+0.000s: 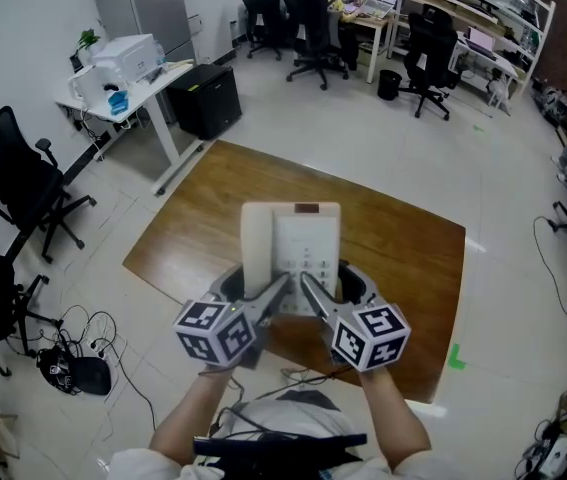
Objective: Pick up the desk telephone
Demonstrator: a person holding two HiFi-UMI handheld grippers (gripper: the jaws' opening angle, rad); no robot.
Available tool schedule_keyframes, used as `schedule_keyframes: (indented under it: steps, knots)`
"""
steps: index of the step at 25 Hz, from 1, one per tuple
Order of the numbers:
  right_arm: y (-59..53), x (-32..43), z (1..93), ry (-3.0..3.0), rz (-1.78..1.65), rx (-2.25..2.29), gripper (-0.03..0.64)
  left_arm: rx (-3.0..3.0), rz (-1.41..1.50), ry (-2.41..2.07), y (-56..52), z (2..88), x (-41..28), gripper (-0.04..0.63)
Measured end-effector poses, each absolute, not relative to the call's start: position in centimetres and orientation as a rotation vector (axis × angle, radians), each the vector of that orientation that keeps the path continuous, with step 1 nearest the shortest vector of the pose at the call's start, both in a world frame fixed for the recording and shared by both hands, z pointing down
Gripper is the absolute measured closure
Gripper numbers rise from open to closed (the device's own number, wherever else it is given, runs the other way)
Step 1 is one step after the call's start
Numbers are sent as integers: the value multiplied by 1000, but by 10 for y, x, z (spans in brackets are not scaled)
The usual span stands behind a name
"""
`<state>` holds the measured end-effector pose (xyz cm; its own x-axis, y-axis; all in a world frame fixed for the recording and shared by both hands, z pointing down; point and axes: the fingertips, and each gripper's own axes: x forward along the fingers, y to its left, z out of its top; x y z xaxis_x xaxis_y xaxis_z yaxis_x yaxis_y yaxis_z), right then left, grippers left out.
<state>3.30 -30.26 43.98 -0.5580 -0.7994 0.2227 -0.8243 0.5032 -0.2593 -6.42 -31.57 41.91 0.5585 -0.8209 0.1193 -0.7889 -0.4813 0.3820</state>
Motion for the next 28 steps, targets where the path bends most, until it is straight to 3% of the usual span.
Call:
schedule_keyframes:
  steps: [28]
  knots:
    - [-192, 22, 350, -2730, 237, 1540, 328, 2568, -321, -1315, -203, 332, -75, 268]
